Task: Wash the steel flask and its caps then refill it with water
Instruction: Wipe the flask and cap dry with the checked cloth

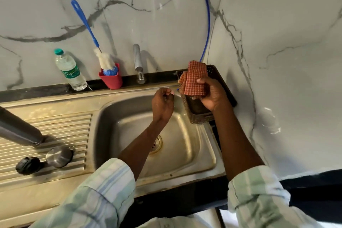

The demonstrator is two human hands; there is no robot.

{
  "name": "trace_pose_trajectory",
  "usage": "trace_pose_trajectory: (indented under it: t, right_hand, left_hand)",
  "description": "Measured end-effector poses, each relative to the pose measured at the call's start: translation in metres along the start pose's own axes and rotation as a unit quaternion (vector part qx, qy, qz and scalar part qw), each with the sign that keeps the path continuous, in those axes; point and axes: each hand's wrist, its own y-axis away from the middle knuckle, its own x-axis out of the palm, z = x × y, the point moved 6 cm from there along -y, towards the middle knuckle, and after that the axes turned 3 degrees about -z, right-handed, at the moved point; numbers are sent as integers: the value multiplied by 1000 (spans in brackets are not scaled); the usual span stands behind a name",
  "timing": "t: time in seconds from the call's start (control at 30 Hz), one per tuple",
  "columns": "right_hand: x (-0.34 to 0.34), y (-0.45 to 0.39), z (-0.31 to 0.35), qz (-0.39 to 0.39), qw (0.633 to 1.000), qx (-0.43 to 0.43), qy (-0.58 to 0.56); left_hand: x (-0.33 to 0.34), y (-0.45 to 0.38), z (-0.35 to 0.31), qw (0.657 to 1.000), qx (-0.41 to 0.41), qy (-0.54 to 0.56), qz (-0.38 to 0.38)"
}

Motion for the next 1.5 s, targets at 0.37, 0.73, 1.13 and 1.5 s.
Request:
trace_pose_trajectory:
  t: [0.37,0.73,1.13,1.5]
  right_hand:
    - [159,35,-136,85,992,47,77]
    - [308,73,-270,107,979,133,114]
    - [335,80,-275,86,988,109,72]
    - [278,75,-167,89,995,-39,-34]
  left_hand:
    - [-204,30,37,972,-21,-31,-230]
    - [-431,63,79,873,-7,-49,-486]
    - [-468,-13,132,973,-130,-25,-187]
    - [-331,-49,38,932,-158,326,9]
